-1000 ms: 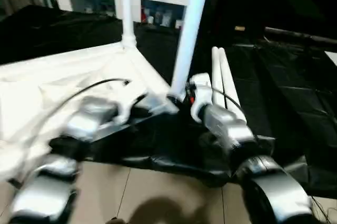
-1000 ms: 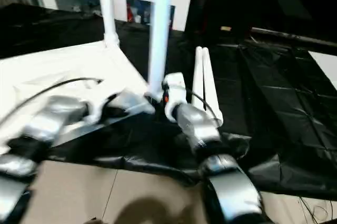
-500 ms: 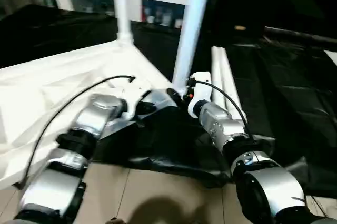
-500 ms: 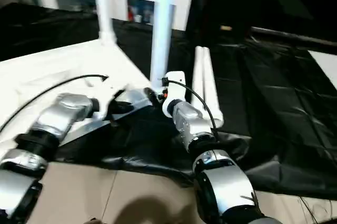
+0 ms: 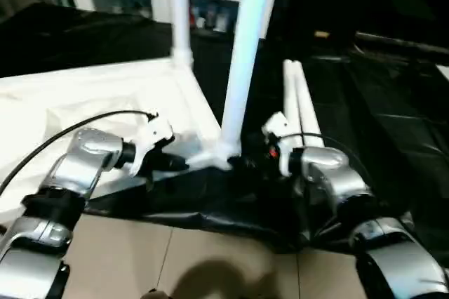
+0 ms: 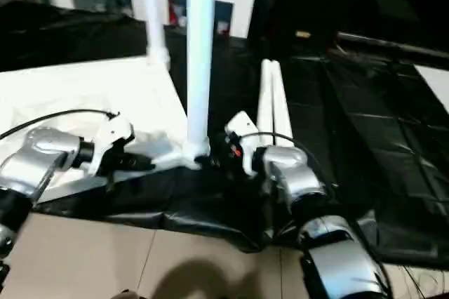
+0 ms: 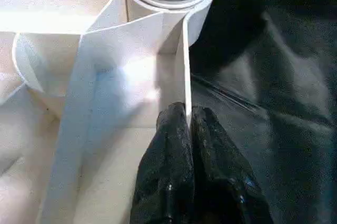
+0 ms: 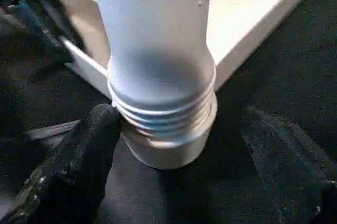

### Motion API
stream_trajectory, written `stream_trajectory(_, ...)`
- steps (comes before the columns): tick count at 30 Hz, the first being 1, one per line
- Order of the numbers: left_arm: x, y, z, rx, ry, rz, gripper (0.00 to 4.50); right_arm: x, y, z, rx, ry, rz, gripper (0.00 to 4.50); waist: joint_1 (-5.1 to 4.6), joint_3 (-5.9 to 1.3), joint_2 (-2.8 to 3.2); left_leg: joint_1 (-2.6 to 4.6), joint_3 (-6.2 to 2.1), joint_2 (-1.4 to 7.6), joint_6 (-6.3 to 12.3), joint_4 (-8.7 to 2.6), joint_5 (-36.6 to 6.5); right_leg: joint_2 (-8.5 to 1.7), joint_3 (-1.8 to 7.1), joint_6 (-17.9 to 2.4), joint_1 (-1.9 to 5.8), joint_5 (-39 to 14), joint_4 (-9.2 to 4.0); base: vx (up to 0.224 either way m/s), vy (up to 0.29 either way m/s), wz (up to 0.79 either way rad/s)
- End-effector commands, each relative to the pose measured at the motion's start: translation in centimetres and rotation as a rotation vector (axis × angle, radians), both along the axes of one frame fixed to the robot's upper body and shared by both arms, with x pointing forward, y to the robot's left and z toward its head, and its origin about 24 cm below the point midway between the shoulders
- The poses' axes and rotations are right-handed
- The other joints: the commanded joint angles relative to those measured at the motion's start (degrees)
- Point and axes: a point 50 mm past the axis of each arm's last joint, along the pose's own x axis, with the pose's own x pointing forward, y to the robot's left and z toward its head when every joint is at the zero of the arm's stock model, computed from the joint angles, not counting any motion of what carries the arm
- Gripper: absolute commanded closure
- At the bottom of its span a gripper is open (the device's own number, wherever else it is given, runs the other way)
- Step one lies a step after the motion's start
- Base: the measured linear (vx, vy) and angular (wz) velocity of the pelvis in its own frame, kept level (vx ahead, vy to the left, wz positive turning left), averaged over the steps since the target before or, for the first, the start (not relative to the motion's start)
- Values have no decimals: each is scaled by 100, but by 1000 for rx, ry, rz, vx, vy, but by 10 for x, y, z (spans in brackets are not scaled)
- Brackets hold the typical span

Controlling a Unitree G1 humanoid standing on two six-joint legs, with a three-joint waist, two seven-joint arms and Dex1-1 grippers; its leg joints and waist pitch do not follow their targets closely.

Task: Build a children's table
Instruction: Rotate leg to tighten

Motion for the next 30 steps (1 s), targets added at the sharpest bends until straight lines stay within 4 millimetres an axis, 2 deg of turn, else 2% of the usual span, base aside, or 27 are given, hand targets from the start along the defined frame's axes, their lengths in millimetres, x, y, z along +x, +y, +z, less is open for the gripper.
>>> stream_trajectory(1,-6,-15,-2,-8,41,-131,450,4,-1,16,50,-41,21,62,23,-403,155,60,18,174,126,-376,-1013,-439,309,-1452,333,-538,-375,0,0,0)
stream_trajectory(6,-8,-14,-1,-16,52,-153,450,-4,3,16,64,-23,124,62,126,-400,160,76,11,187,57,-387,-1054,-457,308,-1335,308,-776,-385,0,0,0)
stream_trajectory(14,-9,-13,0,-15,52,-155,450,-8,8,12,52,-14,167,62,136,-406,145,63,3,164,-8,-391,-1001,-459,309,-1282,312,-816,-387,0,0,0)
stream_trajectory(15,-9,-13,0,-13,51,-154,450,-9,8,11,44,-14,168,87,137,-405,143,61,5,162,-7,-390,-996,-458,309,-1279,312,-811,-390,0,0,0)
stream_trajectory(16,-9,-13,0,-12,48,-152,450,-9,7,11,39,-14,170,94,137,-407,140,60,4,161,-8,-389,-967,-456,308,-1276,314,-786,-384,0,0,0)
stream_trajectory(26,-7,-12,1,-6,43,-151,450,-12,3,8,3,-6,188,100,138,-405,142,52,5,154,1,-385,-980,-457,307,-1254,323,-815,-394,0,0,0)
stream_trajectory(28,-6,-13,1,-8,41,-151,450,-12,5,7,12,0,185,130,140,-411,144,55,2,160,3,-383,-952,-455,305,-1250,322,-807,-388,0,0,0)
stream_trajectory(30,-6,-13,2,-8,40,-150,450,-12,5,7,12,1,184,139,139,-411,142,49,-1,160,7,-383,-937,-451,302,-1259,324,-766,-382,0,0,0)
